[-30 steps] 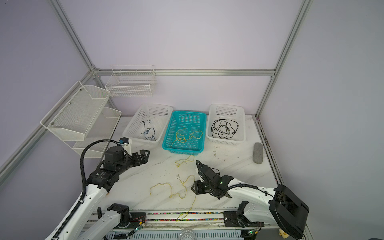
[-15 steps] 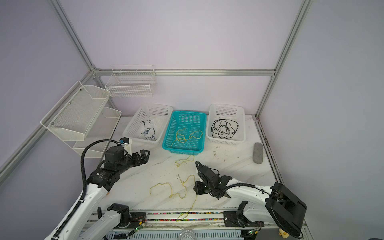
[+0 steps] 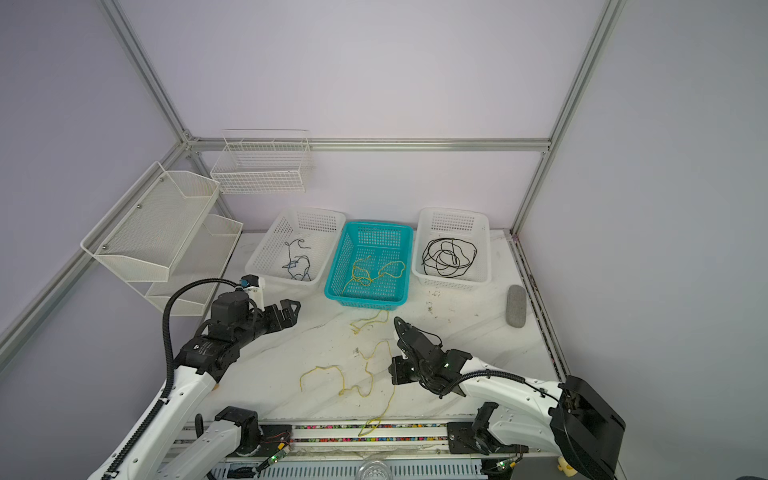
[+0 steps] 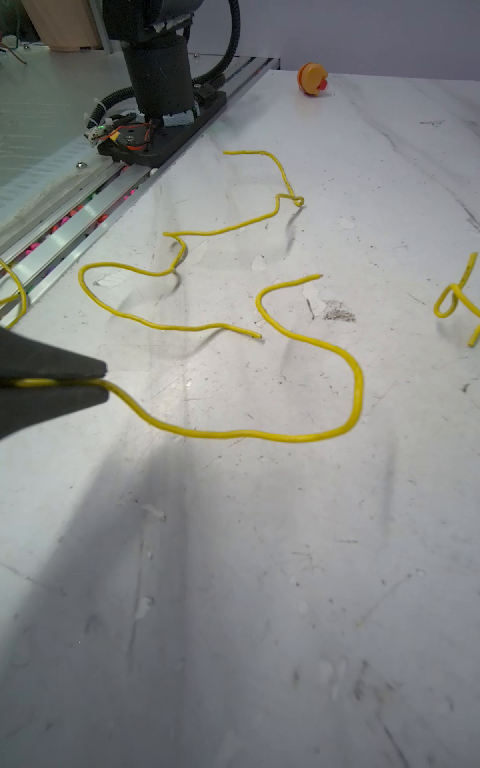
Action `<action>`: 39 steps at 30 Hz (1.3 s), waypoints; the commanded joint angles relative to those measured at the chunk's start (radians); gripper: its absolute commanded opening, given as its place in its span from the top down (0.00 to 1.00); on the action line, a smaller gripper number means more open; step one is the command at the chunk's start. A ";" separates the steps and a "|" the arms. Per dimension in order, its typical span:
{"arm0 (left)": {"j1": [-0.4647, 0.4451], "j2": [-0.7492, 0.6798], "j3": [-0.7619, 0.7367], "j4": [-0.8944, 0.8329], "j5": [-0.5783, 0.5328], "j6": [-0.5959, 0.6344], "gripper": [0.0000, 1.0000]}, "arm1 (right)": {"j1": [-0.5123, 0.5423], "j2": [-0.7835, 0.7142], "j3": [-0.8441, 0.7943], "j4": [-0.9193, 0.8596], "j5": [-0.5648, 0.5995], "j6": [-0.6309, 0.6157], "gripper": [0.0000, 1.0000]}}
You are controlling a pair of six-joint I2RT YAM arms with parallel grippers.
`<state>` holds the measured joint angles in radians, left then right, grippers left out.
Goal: Untangle the cables
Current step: 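Grasp a yellow wire on the table with the right gripper, then lift the yellow wire with the right gripper over the teal basket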
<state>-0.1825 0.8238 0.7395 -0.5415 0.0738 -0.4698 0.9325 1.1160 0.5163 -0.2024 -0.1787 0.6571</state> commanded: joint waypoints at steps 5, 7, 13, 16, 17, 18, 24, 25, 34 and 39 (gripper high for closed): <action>0.003 -0.009 -0.030 0.010 0.006 0.002 0.00 | 0.006 -0.067 0.107 -0.143 0.127 -0.040 1.00; 0.003 -0.010 -0.031 0.009 0.006 0.003 0.00 | 0.006 -0.091 0.134 -0.155 0.138 -0.041 1.00; 0.003 -0.011 -0.028 0.009 0.006 0.003 0.00 | 0.005 -0.117 0.246 -0.183 0.243 -0.053 1.00; 0.003 -0.013 -0.028 0.008 0.007 0.003 0.00 | 0.005 -0.103 0.306 -0.171 0.282 -0.088 1.00; 0.003 -0.014 -0.028 0.007 0.007 0.005 0.00 | 0.005 -0.094 0.329 -0.167 0.296 -0.102 1.00; 0.003 -0.014 -0.027 0.005 0.006 0.007 0.00 | 0.005 -0.081 0.352 -0.166 0.315 -0.114 1.00; 0.002 -0.017 -0.026 0.004 0.009 0.008 0.00 | 0.002 0.011 0.482 -0.131 0.438 -0.185 1.00; 0.003 -0.018 -0.027 0.004 0.008 0.008 0.00 | -0.001 0.026 0.504 -0.122 0.459 -0.199 1.00; 0.003 -0.008 -0.025 0.004 0.009 0.007 0.00 | -0.186 0.171 0.683 0.002 0.376 -0.232 1.00; 0.004 -0.003 -0.019 0.003 0.007 0.011 0.00 | -0.302 0.272 0.763 0.058 0.278 -0.206 1.00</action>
<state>-0.1825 0.8211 0.7395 -0.5488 0.0742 -0.4690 0.6670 1.3460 1.2381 -0.2062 0.1627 0.4404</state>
